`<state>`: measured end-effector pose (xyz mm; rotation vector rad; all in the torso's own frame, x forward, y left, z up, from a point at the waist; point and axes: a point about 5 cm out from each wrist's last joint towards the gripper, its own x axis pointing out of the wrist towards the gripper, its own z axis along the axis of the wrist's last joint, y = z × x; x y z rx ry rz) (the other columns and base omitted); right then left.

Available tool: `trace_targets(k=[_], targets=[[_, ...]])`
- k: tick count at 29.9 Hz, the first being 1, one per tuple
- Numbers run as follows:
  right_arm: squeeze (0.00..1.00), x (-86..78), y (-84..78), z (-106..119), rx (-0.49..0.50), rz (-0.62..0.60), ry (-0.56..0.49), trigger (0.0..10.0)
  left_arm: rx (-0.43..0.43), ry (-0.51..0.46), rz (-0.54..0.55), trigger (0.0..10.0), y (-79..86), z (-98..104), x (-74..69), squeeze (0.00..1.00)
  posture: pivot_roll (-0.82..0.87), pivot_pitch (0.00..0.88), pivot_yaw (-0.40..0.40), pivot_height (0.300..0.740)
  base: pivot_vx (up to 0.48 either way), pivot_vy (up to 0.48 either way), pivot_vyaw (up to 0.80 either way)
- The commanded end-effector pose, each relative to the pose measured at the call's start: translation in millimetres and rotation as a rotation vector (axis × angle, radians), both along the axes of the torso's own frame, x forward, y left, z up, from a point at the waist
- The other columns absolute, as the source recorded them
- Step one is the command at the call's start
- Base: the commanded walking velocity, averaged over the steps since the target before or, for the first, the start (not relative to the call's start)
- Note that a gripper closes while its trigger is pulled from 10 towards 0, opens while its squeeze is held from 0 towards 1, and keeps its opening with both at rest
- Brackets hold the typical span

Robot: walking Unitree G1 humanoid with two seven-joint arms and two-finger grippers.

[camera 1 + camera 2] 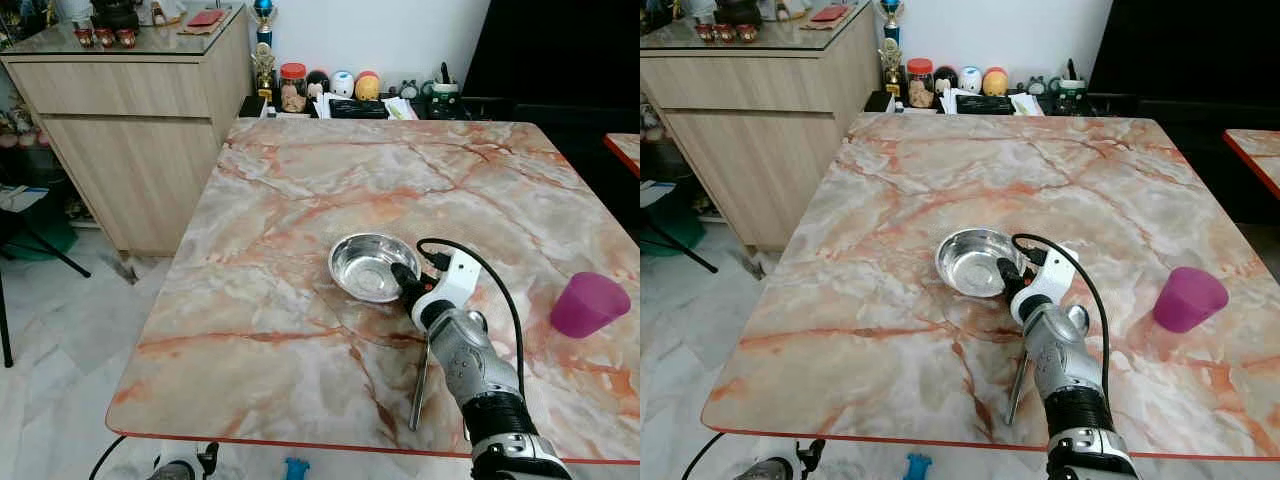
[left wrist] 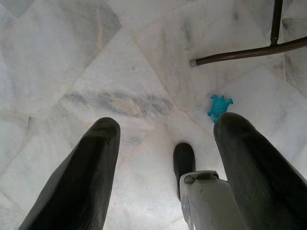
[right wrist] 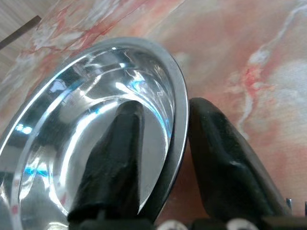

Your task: Setting the table

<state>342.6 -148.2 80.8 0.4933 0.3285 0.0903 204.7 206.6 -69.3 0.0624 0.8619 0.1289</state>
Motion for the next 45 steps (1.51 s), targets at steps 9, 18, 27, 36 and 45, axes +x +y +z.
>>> trace_targets(k=[9,18,27,36,45], targets=[[0.0,1.9,2.2,0,-0.016,0.012,0.016,10.0,-0.001,0.015,-0.005,10.0,-1.3,-2,-2.5,0.0,0.01,0.0,-0.015,0.74,0.0,0.0,0.0],[0.0,2.2,4.1,0,-0.013,0.021,0.014,0.0,-0.002,0.014,-0.006,10.0,-1.7,-2,-2.3,0.0,0.01,0.0,-0.016,0.74,0.0,0.0,0.0],[0.0,1.9,5.9,0,-0.01,0.031,0.015,0.0,-0.003,0.013,-0.005,10.0,-1.8,-2,-2.4,0.0,0.01,0.002,-0.017,0.74,0.0,0.0,0.0],[0.0,6.5,3.8,22,0.066,-0.027,-0.167,0.0,0.001,0.012,-0.008,10.0,-1.9,-1,-1.7,0.0,0.01,0.003,-0.016,0.74,0.0,0.0,0.0],[0.0,-3.2,15.7,61,0.149,0.04,-0.475,10.0,0.029,0.018,0.005,10.0,3.2,-2,-3.3,0.0,0.01,0.006,-0.011,0.74,0.0,0.0,0.0]])
